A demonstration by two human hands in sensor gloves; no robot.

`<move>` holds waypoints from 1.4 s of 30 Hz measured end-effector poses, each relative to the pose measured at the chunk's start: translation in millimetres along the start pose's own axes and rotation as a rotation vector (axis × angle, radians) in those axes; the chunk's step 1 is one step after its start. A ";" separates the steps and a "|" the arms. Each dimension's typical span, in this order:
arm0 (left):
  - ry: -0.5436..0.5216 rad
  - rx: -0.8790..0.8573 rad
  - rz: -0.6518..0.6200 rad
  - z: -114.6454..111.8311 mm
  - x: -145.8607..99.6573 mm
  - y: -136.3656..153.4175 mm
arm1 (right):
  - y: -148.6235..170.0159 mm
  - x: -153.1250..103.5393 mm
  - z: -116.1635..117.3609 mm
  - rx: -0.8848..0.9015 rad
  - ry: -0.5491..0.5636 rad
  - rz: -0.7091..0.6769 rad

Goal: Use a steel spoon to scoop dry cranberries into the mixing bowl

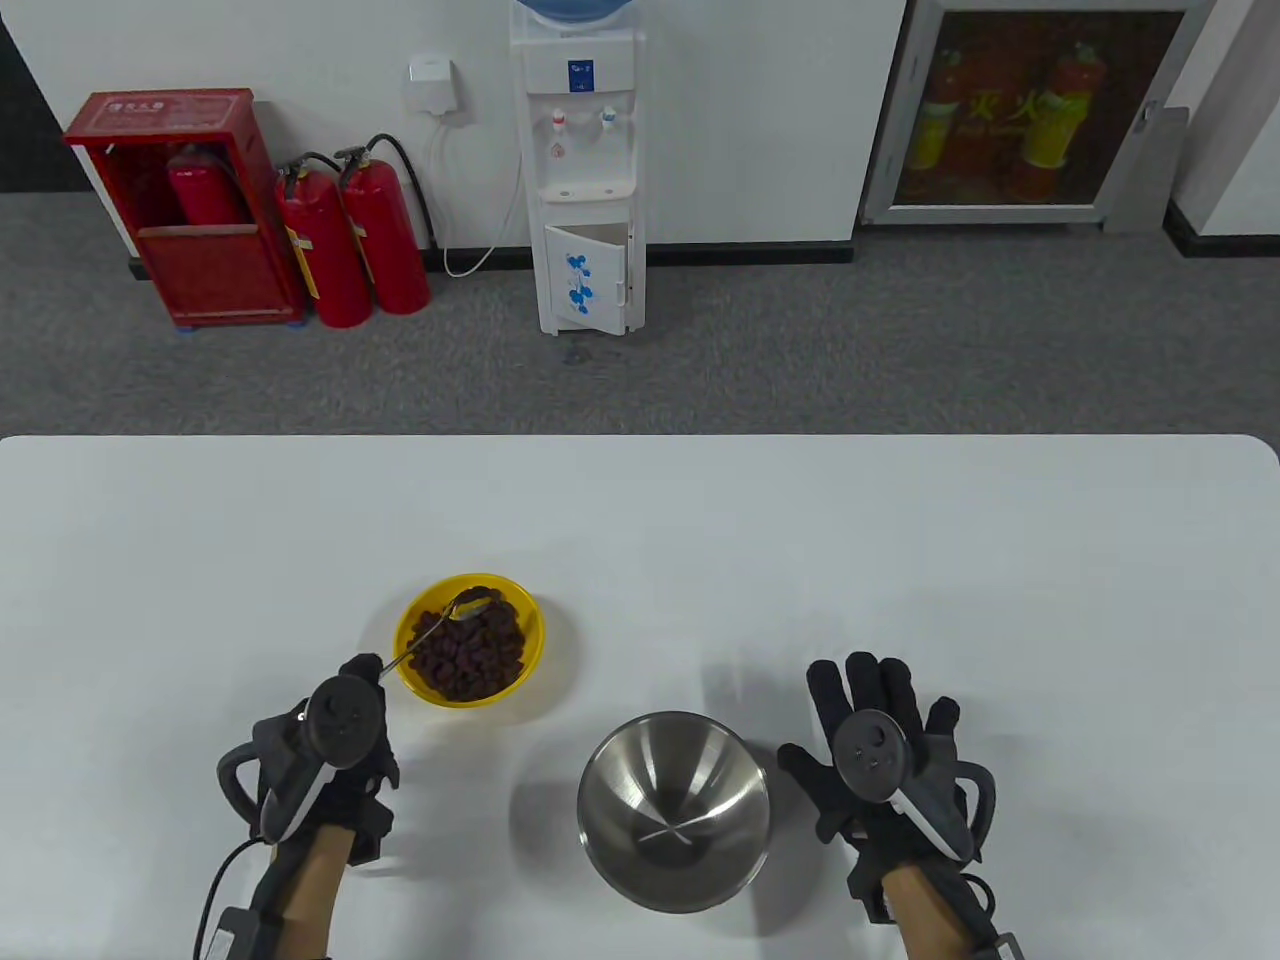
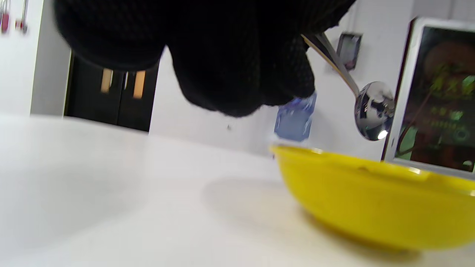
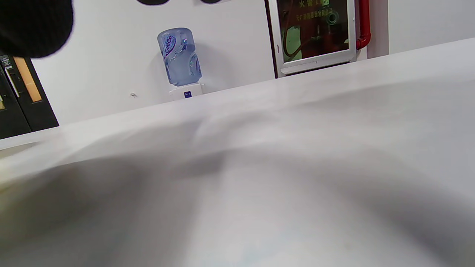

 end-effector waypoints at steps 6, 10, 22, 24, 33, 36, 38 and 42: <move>-0.077 0.106 0.011 -1.4 -14.5 -12.1 | -0.5 -0.6 1.5 0.013 -0.010 0.000; -0.115 0.176 0.028 1.1 -14.7 -7.1 | -0.4 -0.9 1.6 0.020 -0.014 0.006; -0.176 0.414 -0.044 -0.5 -16.7 -26.0 | 1.5 -1.7 4.8 0.027 -0.040 0.020; -0.193 0.450 -0.081 -1.7 -18.8 -36.5 | 1.5 -1.9 5.8 0.027 -0.051 0.020; -0.146 0.516 -0.117 -9.1 -15.9 -62.6 | 1.4 -1.3 7.1 0.049 -0.065 0.013; -0.004 0.193 -0.024 -7.0 -6.2 -38.1 | 1.5 -1.6 7.2 0.050 -0.071 0.015; 0.091 -0.037 0.062 -9.2 0.4 -12.3 | 1.6 -1.5 6.8 0.054 -0.071 0.015; 0.347 -0.584 0.206 -39.0 8.1 35.4 | 1.2 -1.1 7.2 0.056 -0.068 0.011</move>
Point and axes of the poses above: the tracker on the back of each hand, its own y axis roughly to the little-finger side, its own x axis roughly from the wrist to the fingertips, z = x × y, the point moved 5 cm from there along x, roughly from the wrist to the fingertips, and after that the axes turned 10 degrees about y, right-handed, at the moved point
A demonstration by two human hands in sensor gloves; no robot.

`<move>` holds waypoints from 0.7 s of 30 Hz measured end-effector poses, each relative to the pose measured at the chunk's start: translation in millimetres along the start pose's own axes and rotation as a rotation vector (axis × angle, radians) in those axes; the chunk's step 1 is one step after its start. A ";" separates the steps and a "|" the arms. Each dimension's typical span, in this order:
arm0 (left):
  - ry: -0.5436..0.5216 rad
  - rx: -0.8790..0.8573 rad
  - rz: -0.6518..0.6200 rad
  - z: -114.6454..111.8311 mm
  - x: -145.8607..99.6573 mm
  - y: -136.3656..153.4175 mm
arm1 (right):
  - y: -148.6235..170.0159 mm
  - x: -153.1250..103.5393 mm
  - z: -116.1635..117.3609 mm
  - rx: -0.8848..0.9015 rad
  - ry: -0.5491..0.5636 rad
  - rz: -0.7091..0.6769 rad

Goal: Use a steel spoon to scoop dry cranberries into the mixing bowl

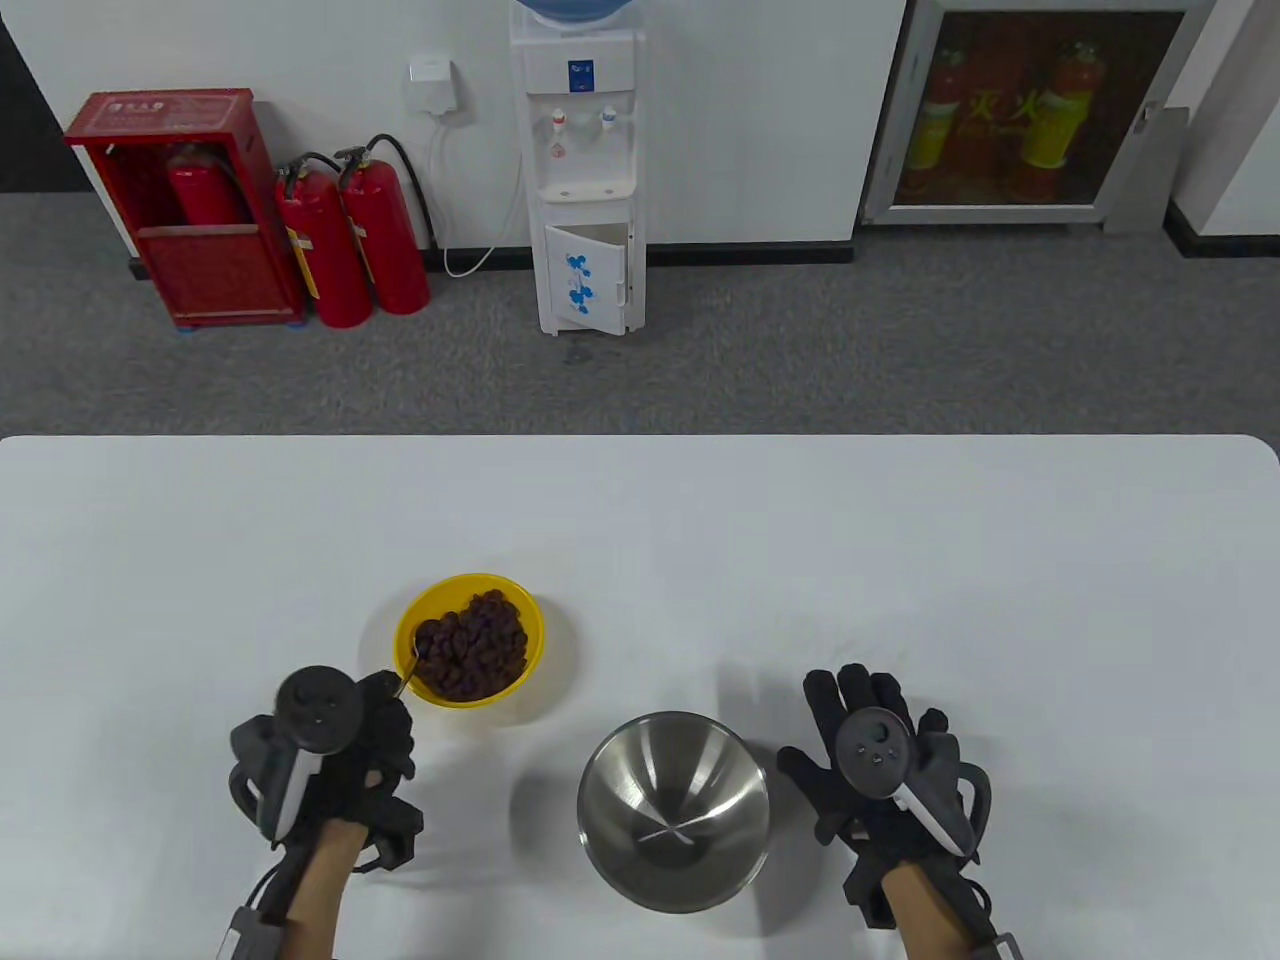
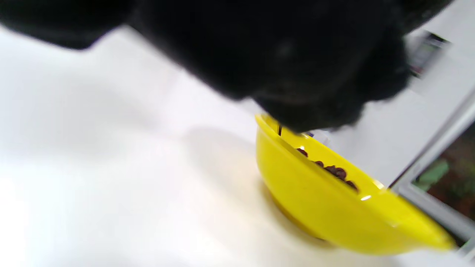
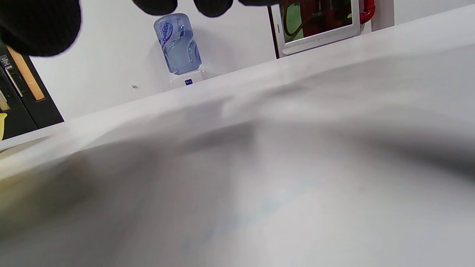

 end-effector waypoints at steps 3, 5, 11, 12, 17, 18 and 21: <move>0.145 -0.242 0.054 -15.2 12.3 24.3 | 0.1 0.0 0.5 -0.001 -0.003 0.000; 0.217 -0.349 0.079 -24.2 15.9 31.5 | 0.4 -0.1 0.5 -0.002 -0.005 0.002; 0.236 -0.324 0.079 -29.7 17.6 29.3 | 1.7 0.3 -0.4 0.006 0.001 0.009; 0.242 -0.322 0.080 -30.7 17.9 29.1 | 1.7 0.2 -0.2 0.004 -0.001 0.010; 0.248 -0.293 0.067 -30.9 18.9 29.1 | 1.8 0.3 -0.5 0.008 0.000 0.009; 0.259 -0.280 0.067 -31.3 19.4 30.0 | 2.0 0.5 -0.2 0.009 0.000 0.009; 0.275 -0.301 0.069 -32.7 19.6 32.0 | 2.0 0.7 -0.2 0.010 0.000 0.009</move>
Point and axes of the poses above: the tracker on the back of each hand, its own y axis roughly to the little-finger side, its own x axis roughly from the wrist to the fingertips, z = x × y, the point moved 5 cm from there along x, roughly from the wrist to the fingertips, and after that the axes turned 10 degrees about y, right-handed, at the moved point
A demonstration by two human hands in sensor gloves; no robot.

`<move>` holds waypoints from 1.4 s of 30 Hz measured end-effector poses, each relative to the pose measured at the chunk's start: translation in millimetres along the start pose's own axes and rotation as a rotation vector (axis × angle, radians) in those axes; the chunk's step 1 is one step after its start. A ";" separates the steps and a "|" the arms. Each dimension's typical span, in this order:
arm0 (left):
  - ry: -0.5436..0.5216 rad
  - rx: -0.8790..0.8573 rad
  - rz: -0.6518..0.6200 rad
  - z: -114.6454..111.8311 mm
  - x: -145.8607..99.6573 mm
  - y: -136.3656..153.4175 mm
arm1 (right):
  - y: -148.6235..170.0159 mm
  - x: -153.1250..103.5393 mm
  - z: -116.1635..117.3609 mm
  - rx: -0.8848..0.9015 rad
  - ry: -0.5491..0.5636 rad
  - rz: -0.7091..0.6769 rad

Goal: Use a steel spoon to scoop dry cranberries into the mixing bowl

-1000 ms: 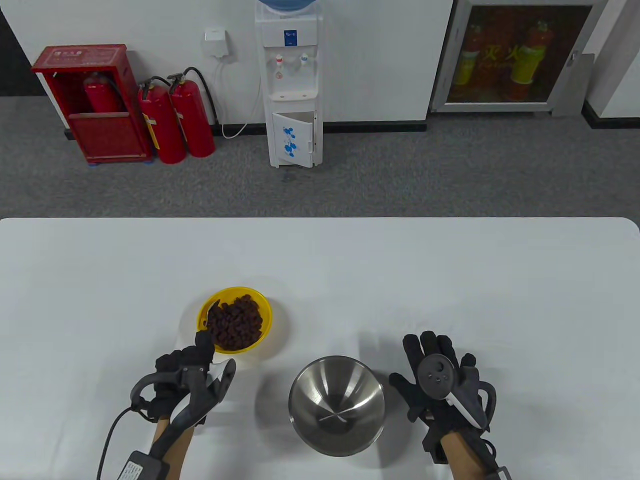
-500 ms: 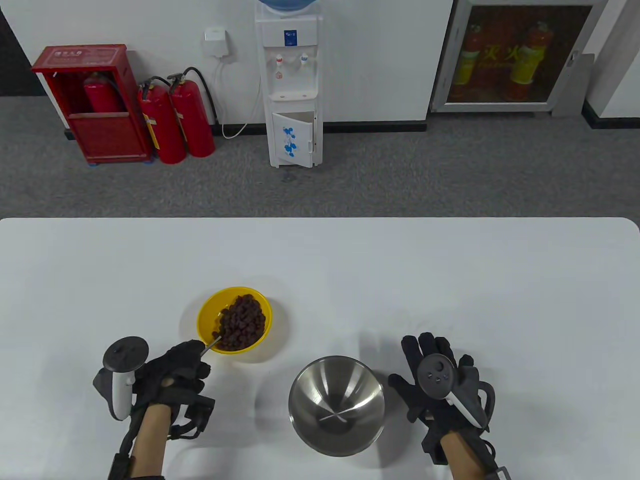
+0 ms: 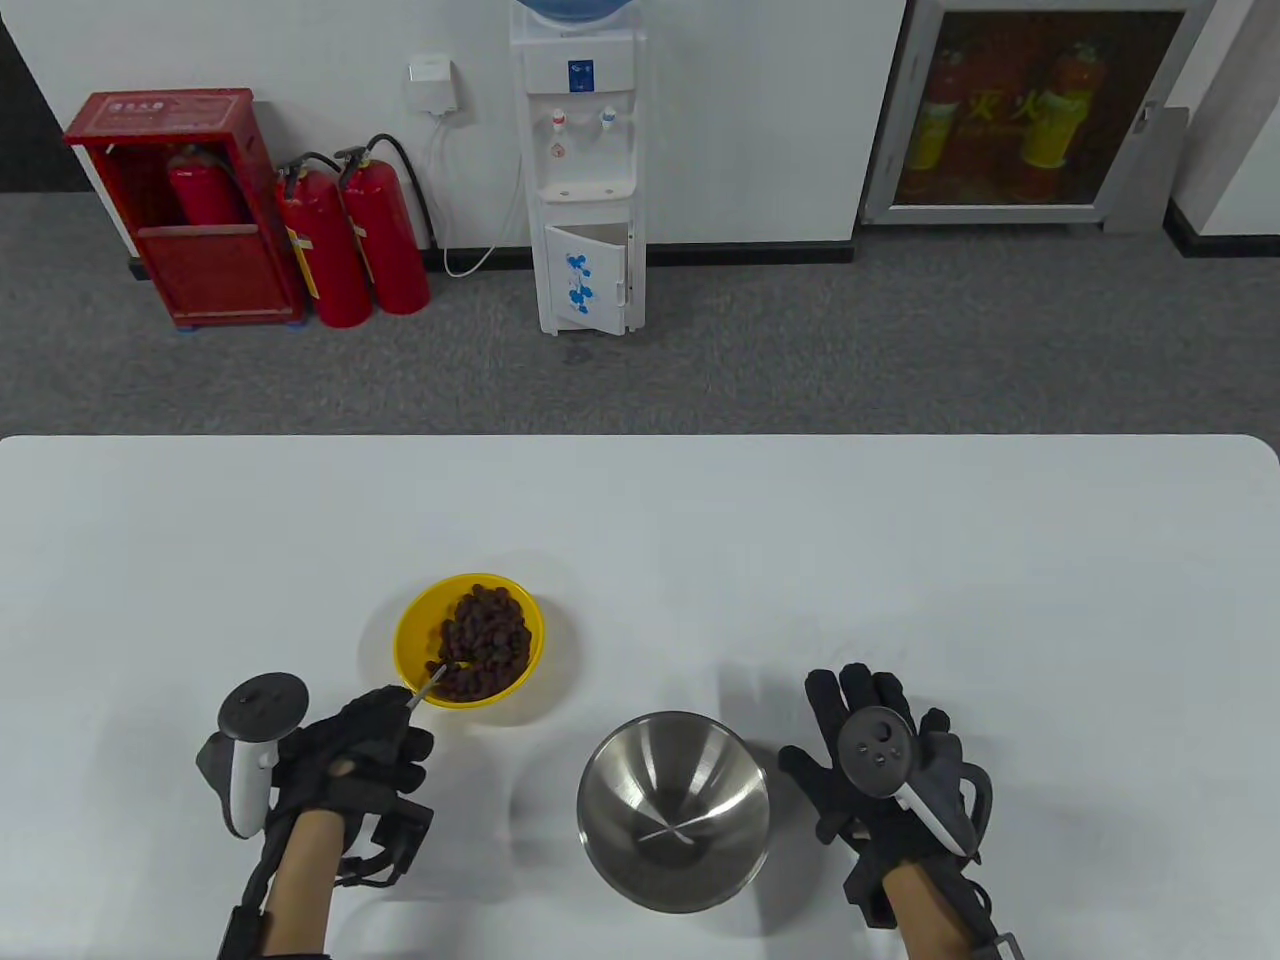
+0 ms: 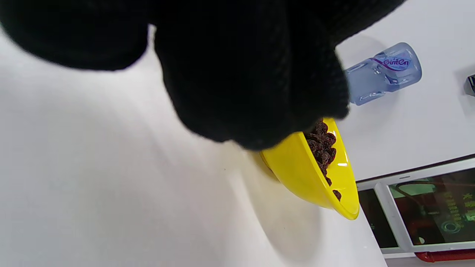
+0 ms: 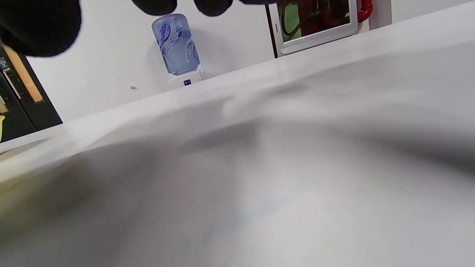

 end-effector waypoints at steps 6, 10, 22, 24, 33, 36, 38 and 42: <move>0.056 -0.145 -0.011 -3.3 3.7 12.0 | -1.5 -0.8 -2.8 -0.106 0.019 -0.001; 0.054 -0.209 -0.014 -4.1 1.3 18.0 | -4.0 -1.6 -4.6 -0.165 0.038 -0.006; 0.028 -0.265 -0.057 -0.5 -13.7 16.4 | -4.8 -1.6 -4.7 -0.167 0.042 -0.010; 0.024 -0.269 -0.068 -0.2 -16.8 14.7 | -4.8 -1.6 -4.5 -0.170 0.042 -0.009; 0.047 -0.248 -0.101 -6.8 -25.4 7.8 | -4.5 -2.0 -2.4 -0.196 0.028 -0.003; 0.071 -0.250 -0.119 -11.0 -26.9 2.9 | -3.3 -2.1 -1.7 -0.195 0.022 0.004; 0.090 -0.253 -0.133 -14.0 -28.5 -0.9 | -2.8 -2.3 -1.8 -0.195 0.019 0.008; 0.124 -0.241 -0.164 -20.6 -32.8 -10.4 | -1.8 -2.8 -1.7 -0.193 0.012 0.015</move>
Point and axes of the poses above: the tracker on the back of each hand, its own y axis roughly to the little-finger side, its own x axis roughly from the wrist to the fingertips, z = x × y, the point moved 5 cm from there along x, roughly from the wrist to the fingertips, and after that the axes turned 10 degrees about y, right-handed, at the moved point
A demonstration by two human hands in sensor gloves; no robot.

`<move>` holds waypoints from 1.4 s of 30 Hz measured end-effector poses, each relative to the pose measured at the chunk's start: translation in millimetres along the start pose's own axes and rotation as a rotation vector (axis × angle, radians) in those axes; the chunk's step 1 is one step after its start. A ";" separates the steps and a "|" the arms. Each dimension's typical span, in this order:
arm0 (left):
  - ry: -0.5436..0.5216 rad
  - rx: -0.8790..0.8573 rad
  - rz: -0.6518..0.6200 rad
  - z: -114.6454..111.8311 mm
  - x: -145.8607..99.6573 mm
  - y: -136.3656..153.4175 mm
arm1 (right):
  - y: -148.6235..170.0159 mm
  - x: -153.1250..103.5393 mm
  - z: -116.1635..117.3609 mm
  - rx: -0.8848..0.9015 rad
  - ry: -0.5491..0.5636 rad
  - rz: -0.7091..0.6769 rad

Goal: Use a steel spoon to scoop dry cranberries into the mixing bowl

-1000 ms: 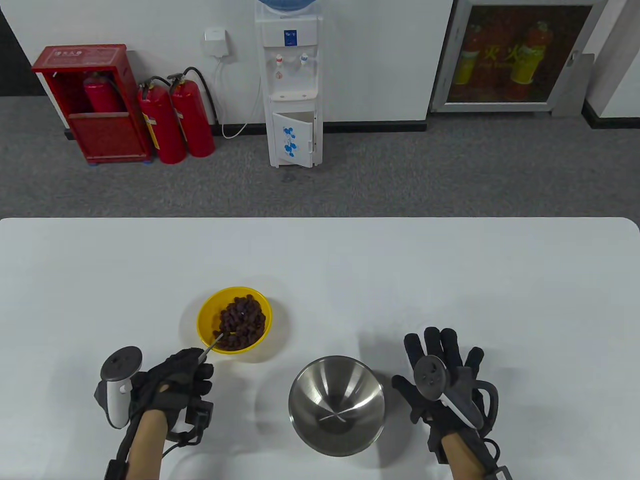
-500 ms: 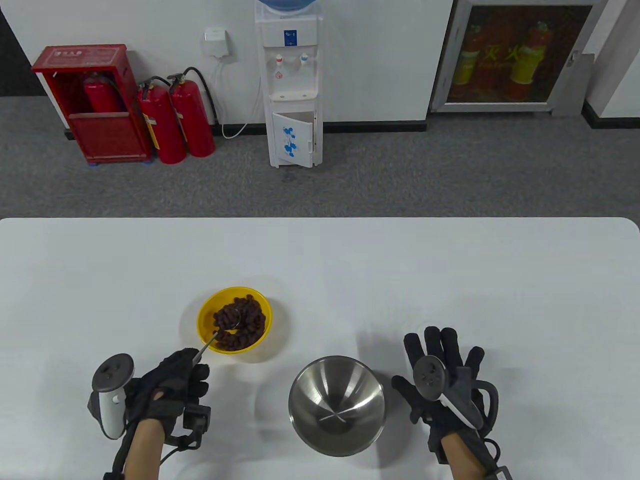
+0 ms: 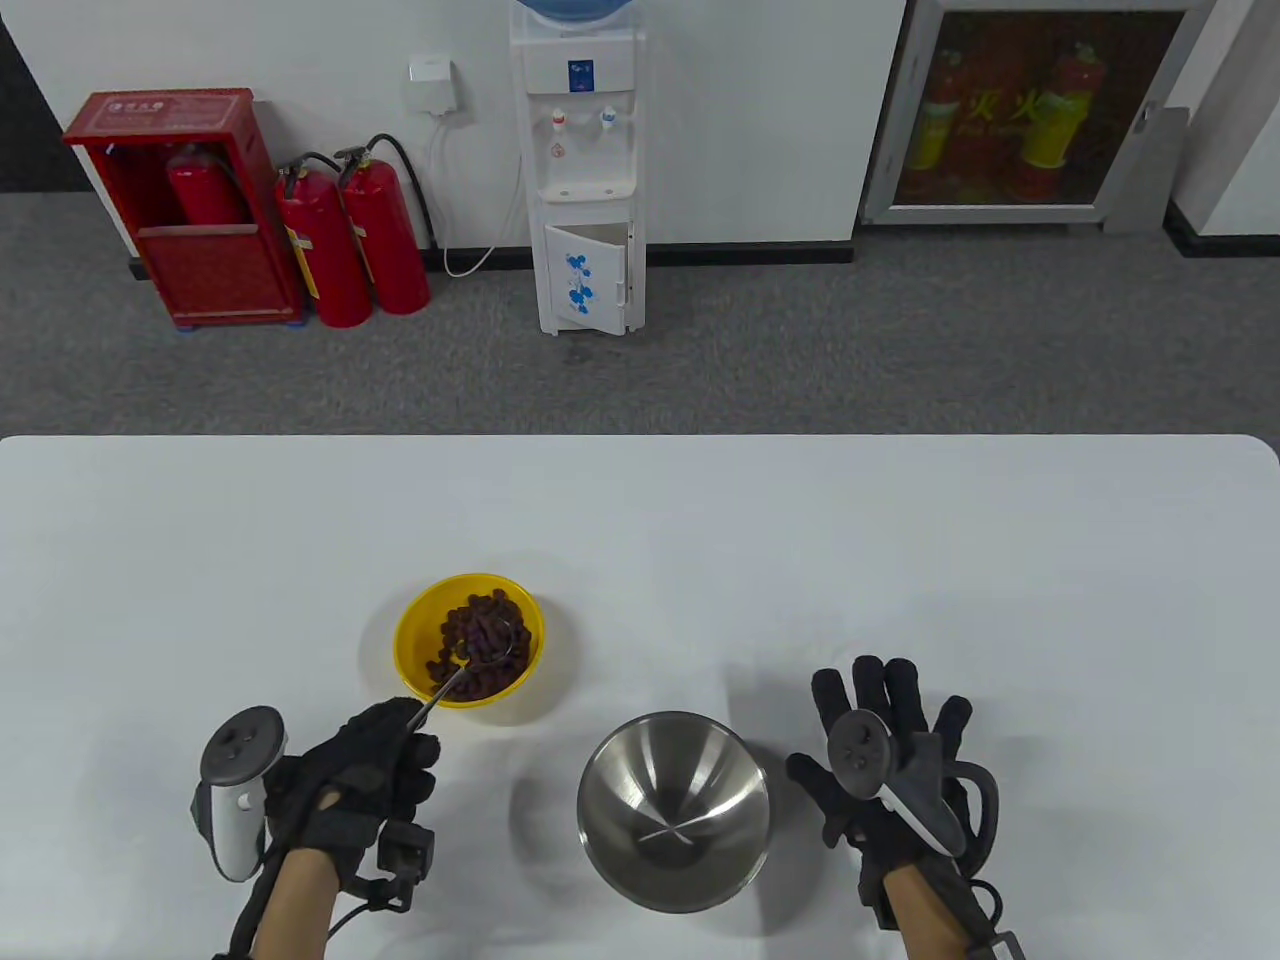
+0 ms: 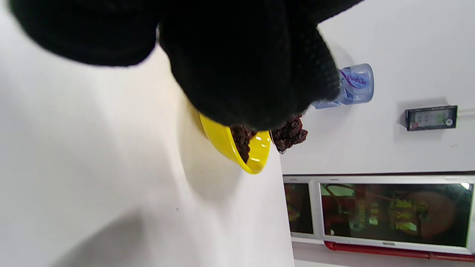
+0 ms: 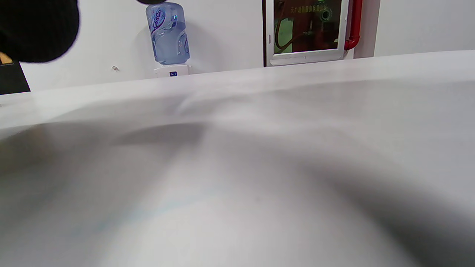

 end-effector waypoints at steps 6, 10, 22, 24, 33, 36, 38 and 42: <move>0.070 0.017 -0.044 -18.2 -3.8 -13.6 | 1.1 -0.2 0.0 0.004 -0.008 0.005; 0.138 0.025 -0.068 -35.6 -5.8 -20.6 | 2.0 0.2 0.2 0.015 -0.010 0.009; 0.266 0.145 -0.126 -82.3 -16.8 -40.5 | 4.1 1.1 0.4 0.022 -0.014 0.016; 0.265 0.175 -0.133 -87.0 -17.6 -42.0 | 4.5 1.3 0.9 0.033 -0.017 0.018; 0.215 0.332 -0.161 -103.8 -19.8 -46.5 | 4.6 1.5 2.0 0.042 -0.025 0.018; 0.188 0.420 -0.182 -107.5 -21.2 -49.9 | 4.8 1.7 2.5 0.051 -0.027 0.020; 0.173 0.468 -0.186 -111.2 -21.8 -50.7 | 5.0 1.7 2.8 0.053 -0.029 0.021; 0.141 0.554 -0.208 -116.2 -23.7 -53.9 | 4.9 1.7 3.2 0.056 -0.032 0.021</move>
Point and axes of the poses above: the tracker on the back of each hand, its own y axis roughly to the little-finger side, its own x axis roughly from the wrist to the fingertips, z = x × y, the point moved 5 cm from there along x, roughly from the wrist to the fingertips, and after that the axes turned 10 degrees about y, right-handed, at the moved point
